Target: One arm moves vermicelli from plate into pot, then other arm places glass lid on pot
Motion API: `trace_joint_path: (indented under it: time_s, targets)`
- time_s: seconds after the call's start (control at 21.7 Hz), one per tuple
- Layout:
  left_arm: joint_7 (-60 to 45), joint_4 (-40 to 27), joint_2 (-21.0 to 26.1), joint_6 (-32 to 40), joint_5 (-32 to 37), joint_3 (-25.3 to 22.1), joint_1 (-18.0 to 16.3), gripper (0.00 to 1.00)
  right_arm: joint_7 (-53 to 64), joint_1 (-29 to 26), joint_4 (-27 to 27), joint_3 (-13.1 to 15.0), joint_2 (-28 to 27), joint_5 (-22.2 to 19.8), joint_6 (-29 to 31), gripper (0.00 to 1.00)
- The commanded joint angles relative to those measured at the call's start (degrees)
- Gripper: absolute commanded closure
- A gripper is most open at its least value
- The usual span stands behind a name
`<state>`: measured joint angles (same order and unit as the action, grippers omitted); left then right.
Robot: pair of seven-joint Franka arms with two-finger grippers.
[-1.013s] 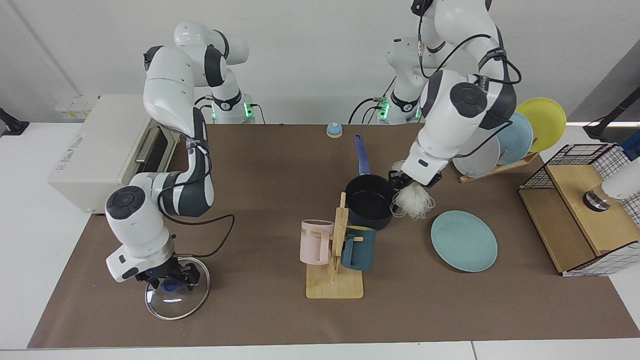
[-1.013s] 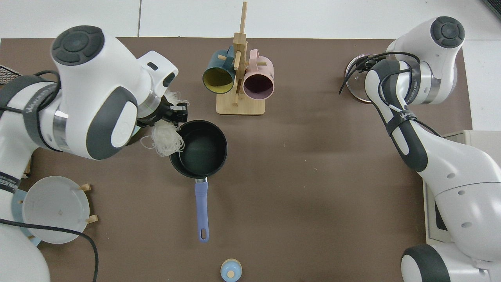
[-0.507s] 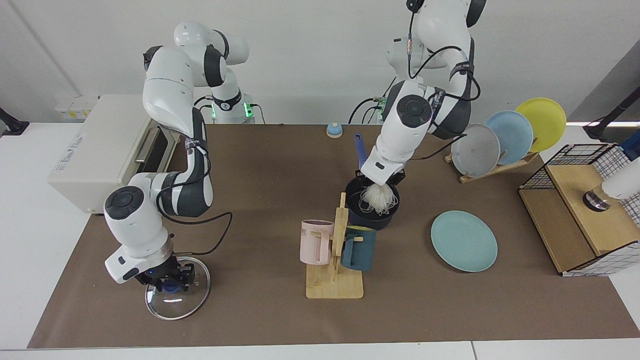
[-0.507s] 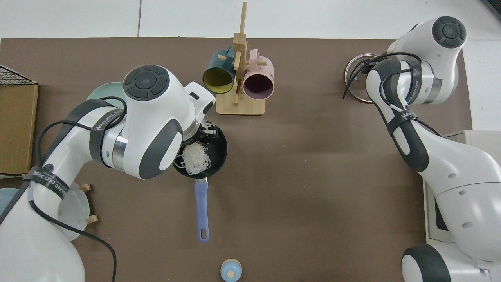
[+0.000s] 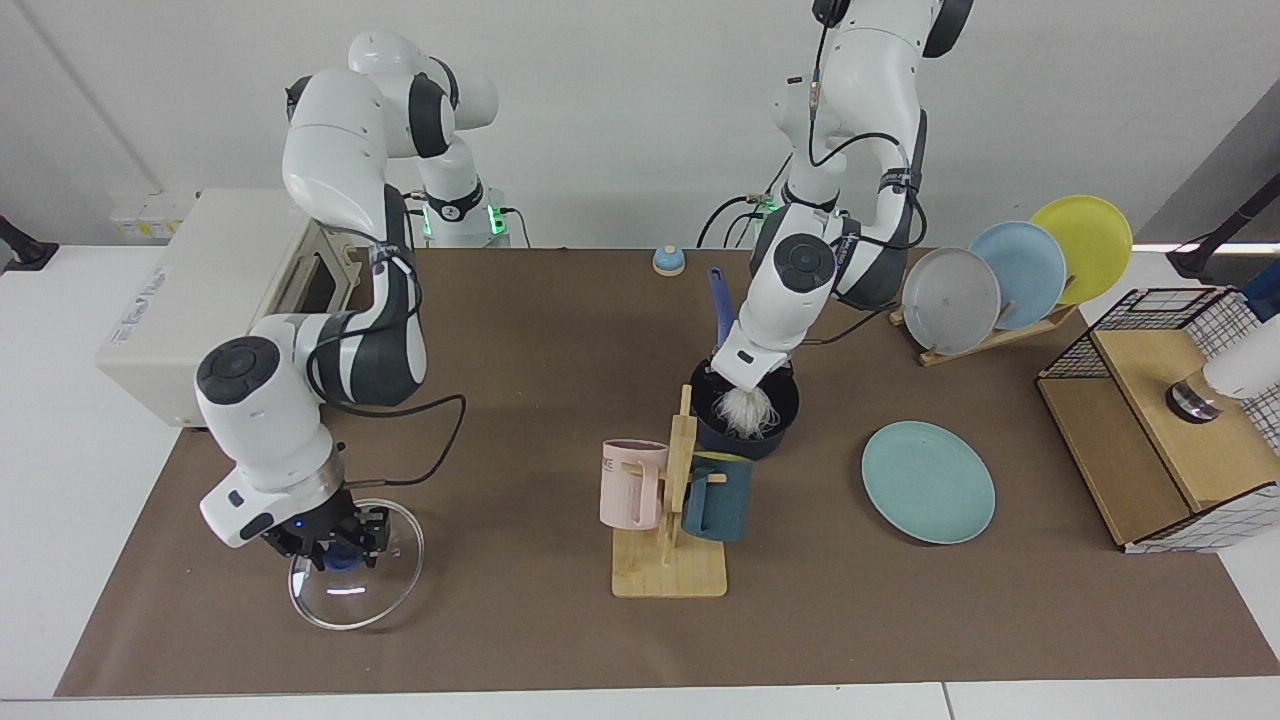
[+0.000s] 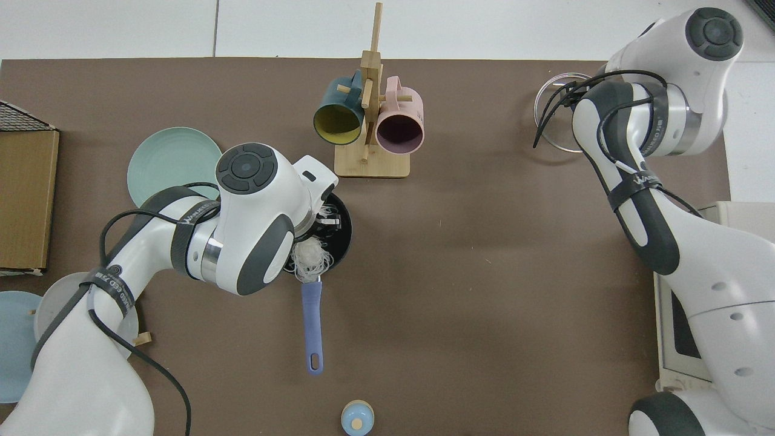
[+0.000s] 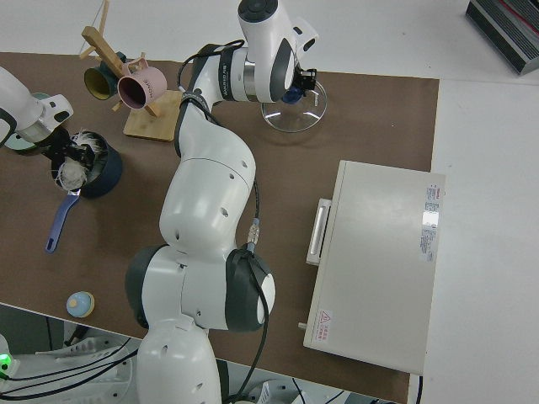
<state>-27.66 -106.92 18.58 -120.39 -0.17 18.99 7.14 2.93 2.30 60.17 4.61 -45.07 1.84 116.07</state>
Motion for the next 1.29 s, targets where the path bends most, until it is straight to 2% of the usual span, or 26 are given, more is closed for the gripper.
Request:
trace_joint_path:
  time_s: [0.0,0.05,0.14,0.32,0.41,0.6,0.78,0.92,1.06,1.24]
  targets:
    - [0.06,-2.42,-1.44,-2.56,0.88,0.26,-0.81,0.94,0.24,0.34,8.89,-0.39,12.7,1.68,-5.41,1.0]
    - [-0.28,-1.98,-1.26,-2.3,0.79,0.26,-0.9,0.7,-0.47,0.42,11.43,-0.47,15.59,1.59,-5.77,1.0]
    - [0.15,-1.1,-1.26,-0.99,0.79,0.17,-1.07,0.0,-2.13,1.65,17.14,-0.39,21.74,1.51,-6.64,1.0]
    - [0.33,0.47,-1.79,1.99,1.05,0.0,-1.34,0.0,-3.55,1.75,27.25,-0.39,31.69,1.42,-10.33,1.0]
    - [-0.02,3.19,-1.97,5.42,0.97,0.17,-1.34,0.0,-3.11,1.39,31.74,-0.39,35.47,1.07,-10.17,1.0]
    - [0.24,6.8,-3.63,11.3,0.97,-0.44,-1.34,0.0,-3.28,1.65,36.06,-0.39,40.4,0.45,-10.69,1.0]
    - [0.24,12.33,-5.04,17.81,0.79,-0.62,-1.42,0.0,-4.6,2.09,35.98,-0.65,40.67,0.36,-10.96,1.0]
    - [0.33,15.94,-5.74,22.21,0.88,-1.06,-1.6,0.0,-11.26,6.83,35.54,-0.83,40.58,-1.56,-10.96,1.0]
    - [2.34,17.18,-7.5,23.71,1.05,-1.93,-3.35,0.0,-20.31,13.41,33.44,-0.83,39.8,-3.94,-12.18,1.0]
    - [14.97,17.27,-9.35,23.8,1.14,-10.36,-3.36,0.0,-30.94,24.04,24.76,-0.56,33.58,-4.38,-17.7,1.0]
